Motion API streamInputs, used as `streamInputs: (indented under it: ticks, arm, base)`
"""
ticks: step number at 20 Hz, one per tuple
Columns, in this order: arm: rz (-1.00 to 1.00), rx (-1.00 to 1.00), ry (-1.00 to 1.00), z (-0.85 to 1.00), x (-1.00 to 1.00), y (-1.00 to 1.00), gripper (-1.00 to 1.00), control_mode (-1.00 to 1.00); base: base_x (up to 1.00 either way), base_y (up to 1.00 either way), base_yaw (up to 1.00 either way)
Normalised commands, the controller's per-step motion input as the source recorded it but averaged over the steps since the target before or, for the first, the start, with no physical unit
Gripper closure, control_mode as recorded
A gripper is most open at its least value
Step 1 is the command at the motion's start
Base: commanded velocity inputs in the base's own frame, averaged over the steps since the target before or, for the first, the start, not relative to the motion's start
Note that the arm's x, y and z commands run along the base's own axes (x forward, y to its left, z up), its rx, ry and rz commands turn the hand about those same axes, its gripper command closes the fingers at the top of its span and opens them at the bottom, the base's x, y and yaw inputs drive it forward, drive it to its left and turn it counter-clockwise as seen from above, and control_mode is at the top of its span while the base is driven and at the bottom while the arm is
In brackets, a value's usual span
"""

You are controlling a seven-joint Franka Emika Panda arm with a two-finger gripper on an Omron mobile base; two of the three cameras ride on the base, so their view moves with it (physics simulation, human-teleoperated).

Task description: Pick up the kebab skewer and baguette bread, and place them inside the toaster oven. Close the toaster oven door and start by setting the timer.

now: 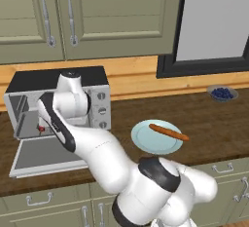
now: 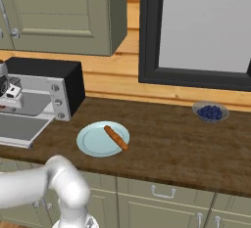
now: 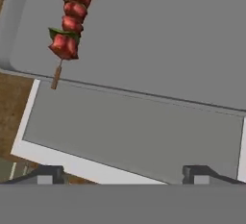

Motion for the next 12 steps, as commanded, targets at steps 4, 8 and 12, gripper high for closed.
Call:
streamInputs:
  ticks: [4, 8, 12]
  arm:
    - [0.06, -0.1, 0.0, 0.17, -0.68, -1.0, -1.0, -1.0]
    - [0.06, -0.13, 0.0, 0.12, -0.31, -1.0, -1.0, -1.0]
    - [0.01, -0.12, 0.01, 0.25, -0.05, -1.0, -1.0, -1.0]
  base:
    - [0.0, 0.0, 0.0]
    - [0.0, 0.0, 0.0]
    - [0.0, 0.0, 0.0]
